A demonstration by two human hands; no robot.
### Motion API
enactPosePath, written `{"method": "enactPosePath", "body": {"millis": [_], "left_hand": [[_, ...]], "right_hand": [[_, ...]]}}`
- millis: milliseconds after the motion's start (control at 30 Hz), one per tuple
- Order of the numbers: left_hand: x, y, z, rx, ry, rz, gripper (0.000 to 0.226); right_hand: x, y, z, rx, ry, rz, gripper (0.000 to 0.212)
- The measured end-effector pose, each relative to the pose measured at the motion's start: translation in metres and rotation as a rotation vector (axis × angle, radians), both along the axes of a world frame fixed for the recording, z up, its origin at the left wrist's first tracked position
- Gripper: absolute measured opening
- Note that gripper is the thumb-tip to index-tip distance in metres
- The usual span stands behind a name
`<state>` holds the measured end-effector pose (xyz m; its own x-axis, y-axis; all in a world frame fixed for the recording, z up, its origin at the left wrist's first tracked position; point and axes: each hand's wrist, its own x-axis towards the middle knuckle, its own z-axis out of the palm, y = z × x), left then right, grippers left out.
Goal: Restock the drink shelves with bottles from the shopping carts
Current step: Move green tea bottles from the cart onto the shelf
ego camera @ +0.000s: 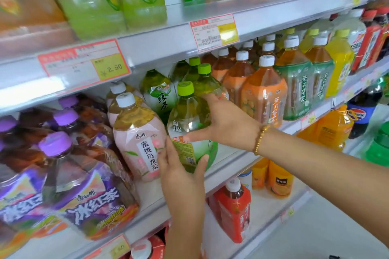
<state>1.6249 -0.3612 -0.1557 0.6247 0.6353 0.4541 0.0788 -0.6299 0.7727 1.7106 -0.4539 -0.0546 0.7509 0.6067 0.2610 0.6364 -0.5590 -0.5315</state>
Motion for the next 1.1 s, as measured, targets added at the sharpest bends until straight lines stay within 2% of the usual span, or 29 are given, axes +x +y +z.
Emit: {"method": "enactPosePath", "body": {"millis": [133, 200, 333, 433, 567, 633, 667, 733, 900, 1000, 1100], "left_hand": [[-0.019, 0.032, 0.006, 0.132, 0.100, -0.039, 0.069], [-0.023, 0.035, 0.006, 0.197, 0.145, -0.028, 0.068], [-0.027, 0.037, 0.004, 0.189, 0.129, 0.043, 0.066], [-0.028, 0.041, 0.001, 0.182, 0.111, 0.085, 0.066], [-0.026, 0.040, 0.001, 0.168, 0.119, 0.104, 0.062], [-0.025, 0.042, 0.001, 0.160, 0.118, 0.113, 0.060], [-0.024, 0.042, 0.000, 0.160, 0.111, 0.119, 0.059], [-0.023, 0.040, -0.003, 0.165, 0.082, 0.121, 0.058], [-0.021, 0.035, -0.014, 0.274, 0.013, 0.081, 0.060], [-0.018, 0.038, -0.019, 0.318, 0.018, 0.091, 0.061], [-0.018, 0.040, -0.019, 0.327, 0.019, 0.083, 0.061]], "right_hand": [[-0.014, 0.012, -0.016, 0.051, -0.015, -0.135, 0.098], [-0.017, 0.019, -0.017, 0.085, -0.038, -0.213, 0.096], [-0.024, 0.040, -0.021, 0.105, -0.044, -0.397, 0.092], [-0.019, 0.053, -0.022, 0.141, -0.048, -0.455, 0.096], [-0.021, 0.064, -0.032, 0.257, -0.028, -0.354, 0.100], [-0.026, 0.061, -0.046, 0.291, -0.138, -0.290, 0.087], [-0.026, 0.058, -0.055, 0.285, -0.213, -0.270, 0.080], [-0.019, 0.049, -0.069, 0.273, -0.311, -0.247, 0.080], [0.002, 0.043, -0.089, 0.190, -0.334, -0.143, 0.071], [0.012, 0.059, -0.091, 0.093, -0.449, -0.114, 0.076], [0.030, 0.084, -0.083, 0.090, -0.435, -0.095, 0.074]]}}
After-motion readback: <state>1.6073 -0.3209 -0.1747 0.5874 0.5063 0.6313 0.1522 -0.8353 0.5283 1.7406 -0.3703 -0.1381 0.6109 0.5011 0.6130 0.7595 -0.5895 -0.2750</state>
